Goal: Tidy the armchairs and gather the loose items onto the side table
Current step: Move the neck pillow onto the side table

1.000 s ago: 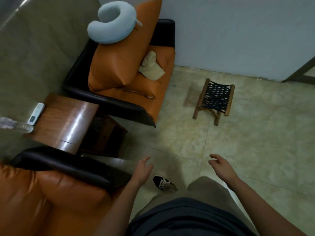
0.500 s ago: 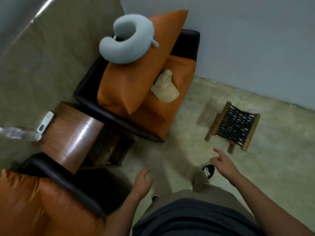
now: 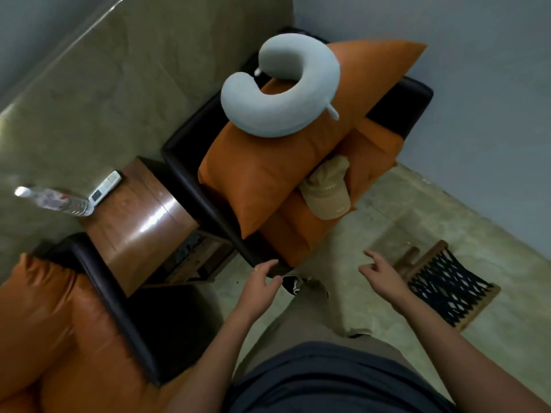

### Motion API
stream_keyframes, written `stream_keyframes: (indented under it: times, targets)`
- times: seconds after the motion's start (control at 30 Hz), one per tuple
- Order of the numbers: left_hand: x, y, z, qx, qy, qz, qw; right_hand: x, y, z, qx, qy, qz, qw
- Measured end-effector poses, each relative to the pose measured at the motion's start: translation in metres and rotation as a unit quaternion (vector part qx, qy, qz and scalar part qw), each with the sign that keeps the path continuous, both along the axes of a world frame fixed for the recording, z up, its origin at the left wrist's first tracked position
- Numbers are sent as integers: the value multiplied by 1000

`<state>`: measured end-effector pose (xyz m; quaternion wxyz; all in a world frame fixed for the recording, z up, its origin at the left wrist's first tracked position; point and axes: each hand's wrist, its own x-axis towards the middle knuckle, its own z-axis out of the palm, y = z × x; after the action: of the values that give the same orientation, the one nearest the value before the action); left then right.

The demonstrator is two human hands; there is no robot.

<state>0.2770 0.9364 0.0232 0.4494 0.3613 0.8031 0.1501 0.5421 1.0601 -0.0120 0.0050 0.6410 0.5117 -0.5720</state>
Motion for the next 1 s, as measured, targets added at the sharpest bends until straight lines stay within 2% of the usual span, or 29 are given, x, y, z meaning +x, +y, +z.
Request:
stream_keyframes:
  times: [0.13, 0.3, 0.4, 0.53, 0.67, 0.77, 0.83, 1.0]
  targets:
    - [-21, 71, 8, 33, -42, 9, 999, -27, 58, 11, 3, -14, 37, 999]
    - [-46, 171, 39, 126, -66, 8, 990, -63, 159, 41, 88, 50, 28, 994]
    - [-59, 220, 65, 210, -15, 77, 974, -88, 220, 75, 185, 97, 8, 978]
    - [-78, 279, 92, 295, 92, 191, 932, -126, 312, 113, 292, 156, 48, 942]
    - [-90, 327, 109, 245, 139, 298, 912, -161, 394, 124, 329, 179, 99, 922]
    - [-97, 362, 106, 166, 162, 324, 917, -188, 446, 119, 343, 154, 179, 909]
    - [-101, 378, 93, 121, 153, 329, 924, -205, 467, 113, 318, 142, 227, 910]
    - [-100, 389, 68, 86, 103, 357, 924, -233, 477, 98, 272, 77, 324, 903]
